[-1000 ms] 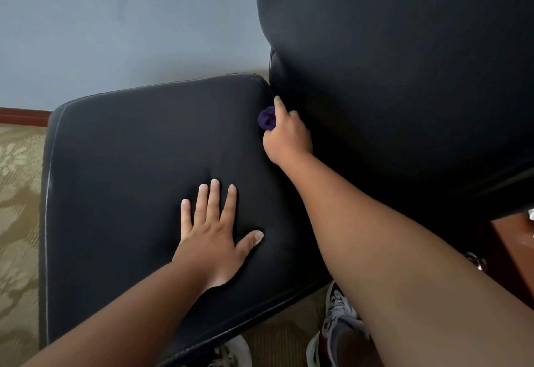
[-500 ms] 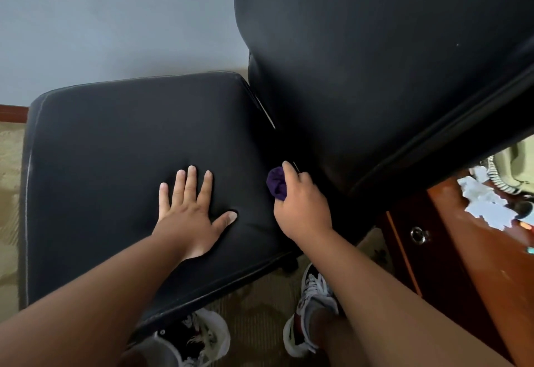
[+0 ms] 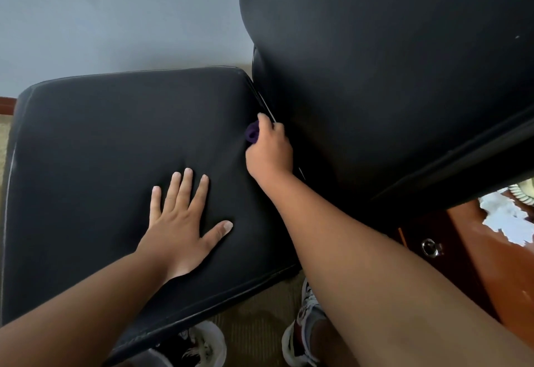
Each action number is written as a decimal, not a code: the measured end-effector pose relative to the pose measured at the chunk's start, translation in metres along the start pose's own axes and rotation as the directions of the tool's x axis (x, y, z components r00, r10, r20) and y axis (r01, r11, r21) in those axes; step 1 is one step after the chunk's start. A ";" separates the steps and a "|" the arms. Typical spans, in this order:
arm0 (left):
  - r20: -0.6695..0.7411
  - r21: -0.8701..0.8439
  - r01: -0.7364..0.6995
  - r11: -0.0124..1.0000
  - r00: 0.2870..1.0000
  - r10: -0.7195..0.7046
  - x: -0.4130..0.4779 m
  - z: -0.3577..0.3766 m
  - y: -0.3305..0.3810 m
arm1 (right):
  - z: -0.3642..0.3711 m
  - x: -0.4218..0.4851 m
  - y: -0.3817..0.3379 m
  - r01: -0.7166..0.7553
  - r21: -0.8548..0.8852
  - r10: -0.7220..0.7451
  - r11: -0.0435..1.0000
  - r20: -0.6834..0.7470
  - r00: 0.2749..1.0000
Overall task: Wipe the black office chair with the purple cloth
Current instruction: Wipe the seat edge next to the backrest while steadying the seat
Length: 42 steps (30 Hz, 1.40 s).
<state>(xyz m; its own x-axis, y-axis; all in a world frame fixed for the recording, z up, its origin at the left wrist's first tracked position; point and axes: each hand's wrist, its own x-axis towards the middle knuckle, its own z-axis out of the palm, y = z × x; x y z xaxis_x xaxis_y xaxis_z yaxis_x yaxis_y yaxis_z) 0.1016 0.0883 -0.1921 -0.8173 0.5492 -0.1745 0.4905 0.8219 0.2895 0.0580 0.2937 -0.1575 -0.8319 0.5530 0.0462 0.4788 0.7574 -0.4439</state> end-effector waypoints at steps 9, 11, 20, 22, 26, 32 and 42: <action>-0.032 0.013 0.008 1.000 0.999 -0.008 -0.001 0.003 0.001 | 0.003 0.030 -0.003 0.021 0.039 -0.022 0.999 0.034 0.999; -0.032 0.020 0.005 1.000 0.999 -0.004 -0.001 0.002 0.001 | -0.005 0.013 0.010 0.016 0.061 -0.018 0.998 0.030 0.999; 0.017 0.109 0.011 0.994 1.000 -0.013 -0.007 -0.007 0.005 | -0.042 -0.132 0.071 -0.001 -0.009 0.001 1.000 0.068 0.998; 0.018 0.109 0.002 0.994 1.000 -0.004 -0.008 -0.007 0.004 | -0.048 -0.157 0.077 -0.016 -0.025 0.019 1.000 0.092 0.996; -0.036 0.046 -0.040 0.998 0.998 0.042 -0.008 -0.005 -0.004 | -0.048 -0.187 0.081 -0.024 0.021 0.023 0.999 0.076 0.997; -0.085 0.026 -0.073 0.997 0.994 0.075 -0.008 -0.003 -0.014 | -0.032 -0.167 0.065 -0.032 0.144 0.030 0.989 0.014 0.999; -0.172 -0.019 -0.068 0.998 0.983 0.063 -0.009 0.004 -0.006 | -0.011 -0.054 0.025 -0.036 0.172 0.035 0.984 0.009 0.999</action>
<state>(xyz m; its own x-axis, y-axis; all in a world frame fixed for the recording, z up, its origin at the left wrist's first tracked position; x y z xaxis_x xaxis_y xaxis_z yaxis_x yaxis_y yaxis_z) 0.1072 0.0796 -0.1956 -0.8244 0.5660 0.0090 0.5390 0.7800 0.3181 0.1180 0.2863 -0.1613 -0.8175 0.5755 0.0225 0.4526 0.6661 -0.5929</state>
